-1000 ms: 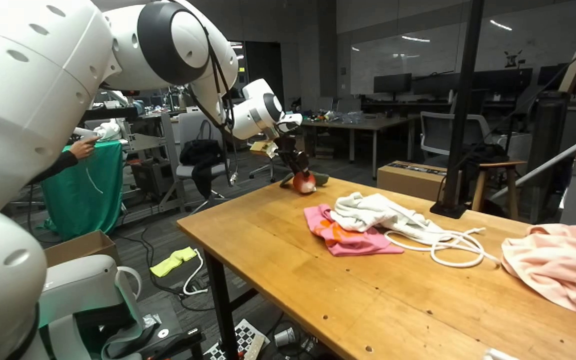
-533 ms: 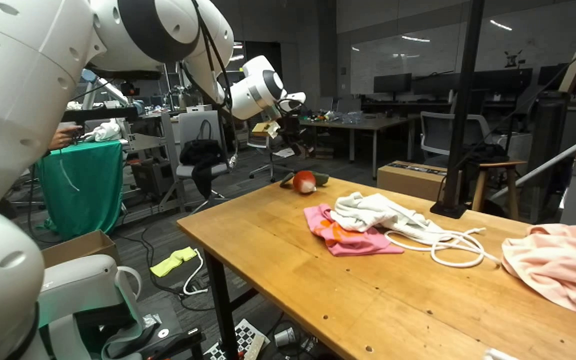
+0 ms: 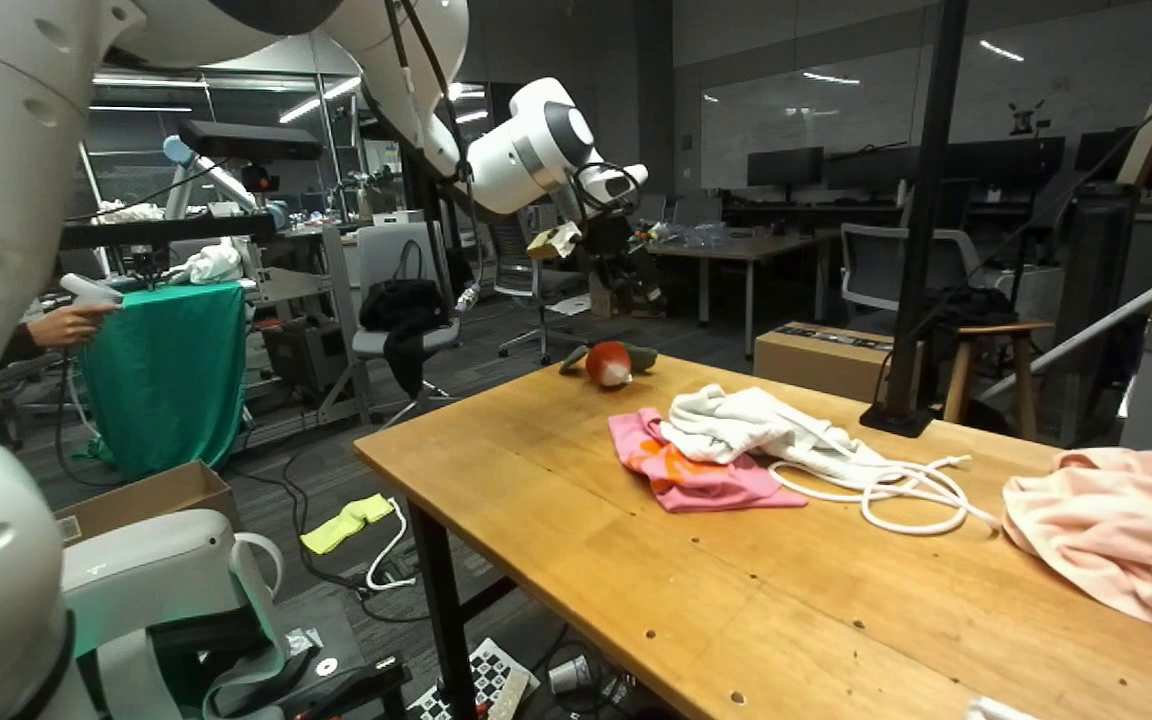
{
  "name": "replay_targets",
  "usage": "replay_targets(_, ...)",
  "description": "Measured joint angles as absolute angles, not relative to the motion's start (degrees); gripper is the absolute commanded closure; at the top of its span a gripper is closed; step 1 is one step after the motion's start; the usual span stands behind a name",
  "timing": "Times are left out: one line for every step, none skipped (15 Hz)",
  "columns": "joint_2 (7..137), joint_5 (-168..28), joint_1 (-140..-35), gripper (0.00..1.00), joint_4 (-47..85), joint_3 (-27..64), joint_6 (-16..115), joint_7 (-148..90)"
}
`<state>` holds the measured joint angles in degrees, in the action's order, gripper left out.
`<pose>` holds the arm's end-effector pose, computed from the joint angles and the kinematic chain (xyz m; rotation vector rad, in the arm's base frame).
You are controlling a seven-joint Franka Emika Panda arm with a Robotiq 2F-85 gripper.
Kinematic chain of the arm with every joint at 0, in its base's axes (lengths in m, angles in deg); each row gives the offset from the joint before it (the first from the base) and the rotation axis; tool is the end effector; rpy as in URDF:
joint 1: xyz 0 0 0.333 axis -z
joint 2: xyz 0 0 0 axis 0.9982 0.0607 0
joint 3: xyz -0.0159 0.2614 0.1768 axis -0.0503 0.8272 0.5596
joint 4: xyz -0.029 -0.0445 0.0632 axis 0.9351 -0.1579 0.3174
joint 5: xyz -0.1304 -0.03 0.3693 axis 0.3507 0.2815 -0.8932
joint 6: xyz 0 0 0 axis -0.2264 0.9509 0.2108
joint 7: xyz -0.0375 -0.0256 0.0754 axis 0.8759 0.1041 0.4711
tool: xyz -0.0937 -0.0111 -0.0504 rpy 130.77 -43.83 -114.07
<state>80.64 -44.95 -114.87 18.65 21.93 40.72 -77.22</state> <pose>0.6201 0.3088 0.3984 2.8562 -0.2542 0.5676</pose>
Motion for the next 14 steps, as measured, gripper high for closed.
replay_targets(80.04, -44.95, -113.98, 0.00, 20.25, 21.94, 40.53, -77.68)
replay_targets(79.63, -44.95, -113.11, 0.00, 21.70, 21.95, 40.40, -78.11)
replay_targets(79.42, -44.95, -112.26, 0.00, 22.86, 21.95, 40.29, -78.50)
replay_targets(79.36, -44.95, -111.43, 0.00, 23.80, 21.96, 40.24, -78.83)
replay_targets(79.37, -44.96, -110.63, 0.00, 24.58, 21.96, 40.20, -79.01)
replay_targets(79.42, -44.98, -109.87, 0.00, 25.19, 21.97, 40.19, -79.04)
replay_targets(79.47, -45.00, -109.14, 0.00, 25.69, 21.97, 40.19, -79.04)
replay_targets(79.56, -45.04, -108.48, 0.00, 26.05, 21.98, 40.19, -79.04)
replay_targets(79.70, -45.07, -107.87, 0.00, 26.24, 21.99, 40.20, -79.03)
replay_targets(79.85, -45.10, -107.31, 0.00, 26.35, 22.00, 40.22, -79.00)
replay_targets(79.97, -45.13, -106.80, 0.00, 26.44, 22.02, 40.24, -78.97)
replay_targets(80.09, -45.19, -106.36, 0.00, 26.52, 22.03, 40.25, -78.93)
replay_targets(80.23, -45.36, -105.96, 0.00, 26.56, 22.06, 40.30, -78.86)
replay_targets(80.41, -45.63, -105.59, 0.00, 26.58, 22.10, 40.38, -78.73)
